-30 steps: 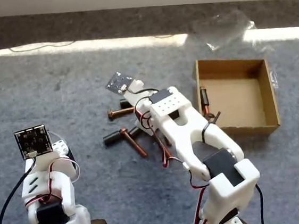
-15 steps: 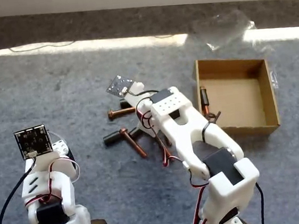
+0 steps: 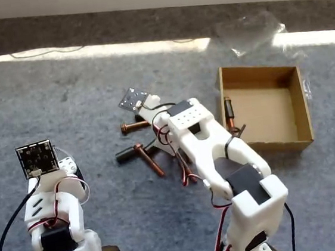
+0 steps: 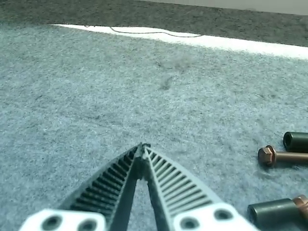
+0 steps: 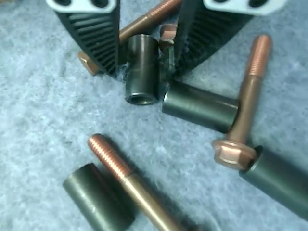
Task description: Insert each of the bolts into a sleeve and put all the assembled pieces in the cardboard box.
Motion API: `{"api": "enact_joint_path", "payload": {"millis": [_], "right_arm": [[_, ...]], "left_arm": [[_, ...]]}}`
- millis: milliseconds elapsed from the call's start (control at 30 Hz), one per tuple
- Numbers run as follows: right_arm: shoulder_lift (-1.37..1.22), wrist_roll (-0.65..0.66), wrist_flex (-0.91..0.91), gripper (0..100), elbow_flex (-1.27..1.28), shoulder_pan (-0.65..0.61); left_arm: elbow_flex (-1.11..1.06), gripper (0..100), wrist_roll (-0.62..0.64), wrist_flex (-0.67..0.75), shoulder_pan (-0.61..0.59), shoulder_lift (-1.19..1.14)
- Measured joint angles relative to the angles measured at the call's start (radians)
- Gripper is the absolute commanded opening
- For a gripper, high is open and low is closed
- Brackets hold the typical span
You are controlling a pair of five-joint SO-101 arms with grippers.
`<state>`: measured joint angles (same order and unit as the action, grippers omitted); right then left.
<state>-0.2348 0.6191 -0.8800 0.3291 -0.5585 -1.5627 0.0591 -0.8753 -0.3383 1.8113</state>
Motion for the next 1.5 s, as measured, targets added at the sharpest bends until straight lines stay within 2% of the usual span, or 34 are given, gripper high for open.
{"api": "enact_joint_path", "payload": {"millis": [233,433,667,1267,1400,1500], "right_arm": [[-0.055,0.008,0.000,11.5,-0.017,0.005],[-0.061,0.008,0.000,0.1,-0.026,0.006],[-0.075,0.011,-0.021,0.5,-0.072,0.037],[-0.083,-0.118,-0.402,0.5,-0.485,0.052],[-0.083,-0.123,-0.554,0.5,-0.624,0.052],[-0.083,-0.175,-0.683,0.5,-0.769,0.052]], "left_arm": [[0.000,0,0.000,0.000,0.000,0.000],[0.000,0,0.000,0.000,0.000,0.000],[0.000,0,0.000,0.000,0.000,0.000],[-0.028,0,0.000,0.031,0.000,0.000],[-0.028,0,0.000,0.031,0.006,0.000],[-0.028,0,0.000,0.031,0.008,0.000]]}}
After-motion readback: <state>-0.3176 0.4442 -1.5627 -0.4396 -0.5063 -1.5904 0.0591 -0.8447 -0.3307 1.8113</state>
